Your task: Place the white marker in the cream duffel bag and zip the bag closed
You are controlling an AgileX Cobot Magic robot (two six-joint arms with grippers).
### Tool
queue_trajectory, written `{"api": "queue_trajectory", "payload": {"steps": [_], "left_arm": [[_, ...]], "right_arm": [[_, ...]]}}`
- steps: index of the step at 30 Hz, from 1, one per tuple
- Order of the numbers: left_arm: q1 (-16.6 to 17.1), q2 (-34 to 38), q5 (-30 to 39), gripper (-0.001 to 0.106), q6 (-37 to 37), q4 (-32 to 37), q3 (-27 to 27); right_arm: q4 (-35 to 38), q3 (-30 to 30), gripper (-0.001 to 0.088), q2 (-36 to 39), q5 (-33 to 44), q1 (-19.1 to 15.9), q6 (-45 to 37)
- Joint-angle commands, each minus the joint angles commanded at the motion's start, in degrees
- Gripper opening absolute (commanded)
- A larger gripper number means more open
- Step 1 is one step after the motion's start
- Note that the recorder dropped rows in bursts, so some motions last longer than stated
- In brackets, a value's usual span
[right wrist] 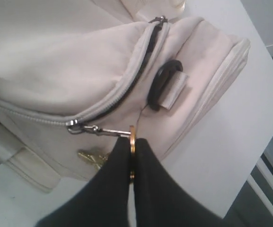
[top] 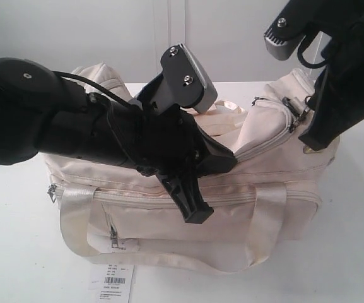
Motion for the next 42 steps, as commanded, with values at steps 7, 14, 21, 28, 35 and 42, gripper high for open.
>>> {"api": "queue_trajectory", "payload": {"steps": [7,14,21,28,35,42], "left_arm": [[0.0,0.0,0.3,0.0,0.1,0.0,0.0],[0.0,0.0,0.8,0.0,0.5,0.0,0.0],[0.0,0.0,1.1,0.0,0.8,0.2,0.0],[0.0,0.0,1.4,0.0,1.3,0.2,0.0],[0.0,0.0,1.4,0.0,1.4,0.2,0.0],[0.0,0.0,1.7,0.0,1.3,0.2,0.0]], "right_arm": [[-0.1,-0.1,0.0,2.7,-2.4,-1.8,-0.2],[-0.1,-0.1,0.0,4.4,-3.9,-3.3,-0.6],[-0.1,-0.1,0.0,5.5,-7.4,-3.2,-0.6],[0.0,-0.1,0.0,7.0,-11.3,-3.2,-0.6],[-0.2,-0.1,0.0,9.0,-12.9,-3.2,-0.3],[-1.6,-0.1,0.0,9.3,-16.9,-3.7,-0.1]]}}
